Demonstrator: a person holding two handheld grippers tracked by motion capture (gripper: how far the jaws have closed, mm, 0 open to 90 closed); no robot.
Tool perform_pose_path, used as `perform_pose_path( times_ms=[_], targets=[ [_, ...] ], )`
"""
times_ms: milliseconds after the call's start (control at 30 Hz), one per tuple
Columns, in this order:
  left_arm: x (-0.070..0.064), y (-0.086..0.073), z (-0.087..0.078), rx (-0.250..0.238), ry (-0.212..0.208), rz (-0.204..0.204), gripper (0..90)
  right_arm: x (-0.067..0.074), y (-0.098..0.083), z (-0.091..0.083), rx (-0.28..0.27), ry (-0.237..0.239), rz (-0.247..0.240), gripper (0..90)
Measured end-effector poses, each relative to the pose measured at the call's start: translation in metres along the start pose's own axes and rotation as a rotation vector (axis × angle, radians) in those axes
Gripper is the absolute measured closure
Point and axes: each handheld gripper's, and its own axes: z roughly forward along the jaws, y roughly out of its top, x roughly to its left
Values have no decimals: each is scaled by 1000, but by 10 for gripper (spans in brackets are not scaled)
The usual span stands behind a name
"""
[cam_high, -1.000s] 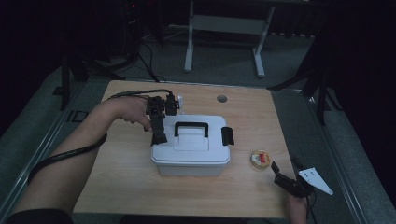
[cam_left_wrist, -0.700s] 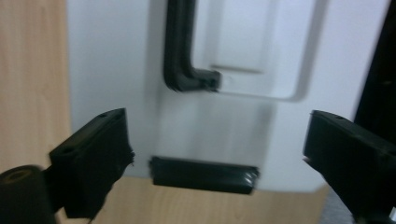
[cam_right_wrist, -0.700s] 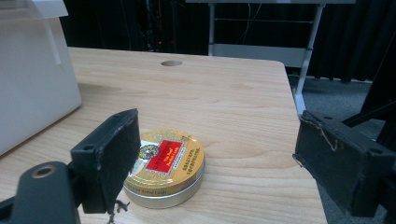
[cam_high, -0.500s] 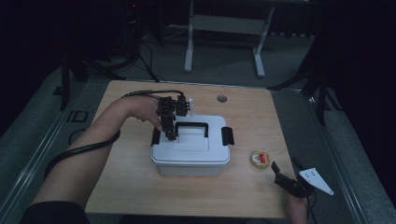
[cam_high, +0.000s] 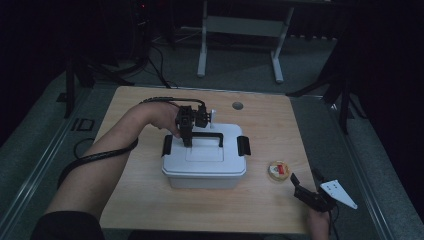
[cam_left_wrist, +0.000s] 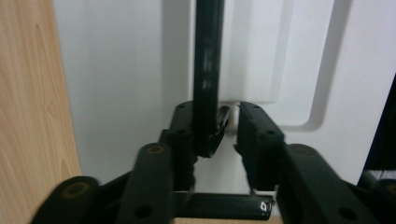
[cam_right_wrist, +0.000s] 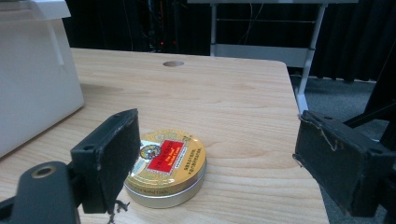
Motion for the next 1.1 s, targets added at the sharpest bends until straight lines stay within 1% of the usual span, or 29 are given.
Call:
perform_pose_path(
  times_ms=[33, 67, 167, 233, 267, 300, 333, 367, 433, 733, 833, 867, 933, 1033, 1100],
  targets=[
    [0, 1, 1, 11, 2, 8, 693, 0, 0, 0, 0, 0, -2, 138],
    [0, 2, 2, 20, -7, 6, 706, 0, 0, 0, 1, 1, -3, 138],
    [0, 4, 4, 30, -5, 5, 719, 0, 0, 0, 2, 1, -4, 138],
    [0, 6, 3, 26, -16, 3, 755, 0, 0, 0, 3, 1, -4, 139],
    [0, 6, 4, 31, -19, 0, 793, 0, 0, 0, 3, 2, -4, 139],
    [0, 7, 4, 36, -28, -4, 793, 0, 0, 0, 3, 2, -4, 139],
    [0, 8, 4, 41, -32, -2, 820, 0, 0, 0, 3, 2, -4, 138],
    [0, 9, 4, 42, -31, 0, 822, 0, 0, 0, 3, 1, -4, 139],
    [0, 8, 4, 39, -37, -9, 828, 0, 0, 0, 5, 3, -4, 139],
    [1, 8, 3, 37, -47, -14, 833, 0, 0, 1, 6, 4, -5, 139],
    [2, 8, 2, 36, -47, -13, 834, 0, 0, 1, 7, 4, -7, 139],
    [1, 8, 2, 35, -41, -13, 833, 0, 0, 1, 6, 4, -7, 139],
    [0, 8, 2, 36, -46, -19, 833, 0, 0, 1, 6, 4, -7, 139],
    [-1, 9, -1, 42, -40, -16, 833, 0, 0, 1, 7, 4, -7, 139],
    [-2, 9, -3, 41, -38, -7, 834, 0, 0, 1, 7, 4, -6, 139]
  ],
)
